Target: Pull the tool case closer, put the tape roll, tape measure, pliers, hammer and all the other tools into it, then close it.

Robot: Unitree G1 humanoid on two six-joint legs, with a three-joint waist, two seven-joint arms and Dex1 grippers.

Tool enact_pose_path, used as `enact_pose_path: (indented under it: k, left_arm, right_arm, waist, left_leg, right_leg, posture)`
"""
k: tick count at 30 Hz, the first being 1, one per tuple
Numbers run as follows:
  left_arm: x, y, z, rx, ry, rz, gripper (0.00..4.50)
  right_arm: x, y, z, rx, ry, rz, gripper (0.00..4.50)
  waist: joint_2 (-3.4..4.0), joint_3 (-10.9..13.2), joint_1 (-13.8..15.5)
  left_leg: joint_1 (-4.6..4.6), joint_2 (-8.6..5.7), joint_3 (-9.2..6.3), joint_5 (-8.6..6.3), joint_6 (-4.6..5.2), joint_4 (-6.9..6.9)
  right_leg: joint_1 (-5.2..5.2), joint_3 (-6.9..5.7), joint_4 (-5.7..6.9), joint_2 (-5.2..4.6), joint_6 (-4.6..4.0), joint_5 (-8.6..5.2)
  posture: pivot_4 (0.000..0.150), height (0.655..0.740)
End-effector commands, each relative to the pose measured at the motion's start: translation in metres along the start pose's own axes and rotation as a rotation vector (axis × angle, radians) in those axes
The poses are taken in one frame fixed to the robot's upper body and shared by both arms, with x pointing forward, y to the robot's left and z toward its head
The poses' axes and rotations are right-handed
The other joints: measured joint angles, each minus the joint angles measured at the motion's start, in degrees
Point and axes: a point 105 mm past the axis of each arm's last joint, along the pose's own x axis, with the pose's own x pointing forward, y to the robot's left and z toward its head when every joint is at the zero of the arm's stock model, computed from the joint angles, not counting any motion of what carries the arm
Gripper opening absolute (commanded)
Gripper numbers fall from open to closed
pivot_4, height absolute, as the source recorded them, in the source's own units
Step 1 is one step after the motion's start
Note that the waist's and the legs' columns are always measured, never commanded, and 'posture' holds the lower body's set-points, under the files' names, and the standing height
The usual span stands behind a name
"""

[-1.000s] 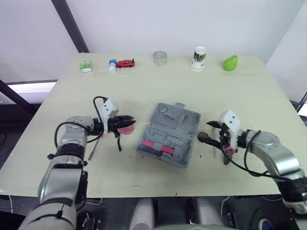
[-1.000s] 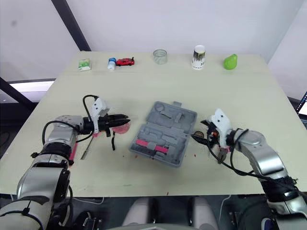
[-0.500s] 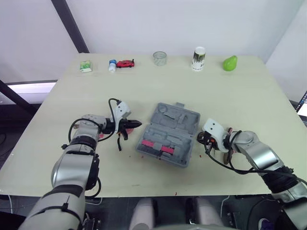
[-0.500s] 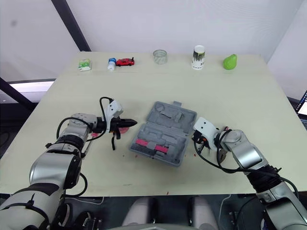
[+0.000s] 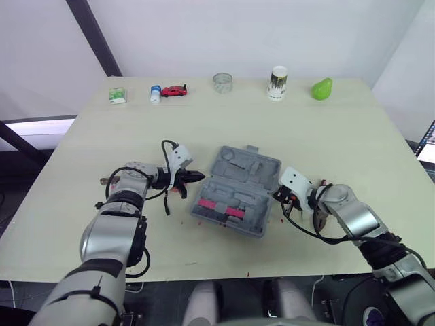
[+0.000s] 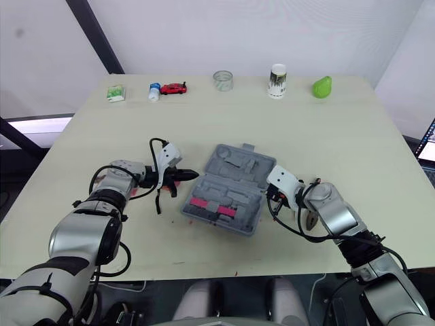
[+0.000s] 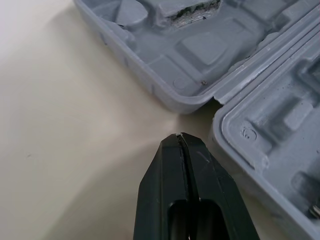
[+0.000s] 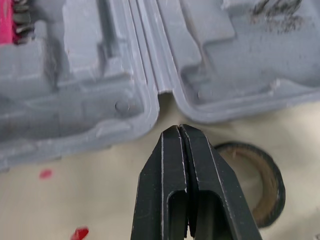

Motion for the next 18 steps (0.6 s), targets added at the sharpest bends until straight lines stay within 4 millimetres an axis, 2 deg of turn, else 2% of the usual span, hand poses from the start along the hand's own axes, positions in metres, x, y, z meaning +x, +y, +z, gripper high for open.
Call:
enact_pose_path:
  k: [1,11,18]
  left_arm:
    - [0.001,0.003,0.009,0.006,-0.011,0.008,0.00]
    - [0.003,-0.006,0.008,-0.016,0.007,-0.076,0.00]
    - [-0.005,-0.014,-0.004,0.006,0.107,-0.175,0.00]
  right_arm:
    - [-0.002,-0.007,0.015,-0.030,-0.052,-0.028,0.01]
    - [0.001,-0.003,0.018,-0.025,-0.066,-0.019,0.01]
    - [-0.001,0.006,0.016,-0.022,-0.071,0.028,0.01]
  waist:
    - [0.00,0.00,-0.05]
    - [0.00,0.00,-0.05]
    - [0.00,0.00,-0.09]
  left_leg:
    - [0.00,0.00,0.00,0.00,0.00,0.00]
    - [0.00,0.00,0.00,0.00,-0.01,0.01]
    - [0.01,0.00,0.01,0.01,-0.02,0.00]
  right_leg:
    - [0.00,0.00,0.00,0.00,0.00,0.00]
    - [0.00,0.01,0.02,0.00,0.00,0.00]
    - [0.00,0.01,0.02,0.00,0.00,0.00]
  posture:
    - [0.150,0.7400]
    - [0.150,0.7400]
    - [0.150,0.7400]
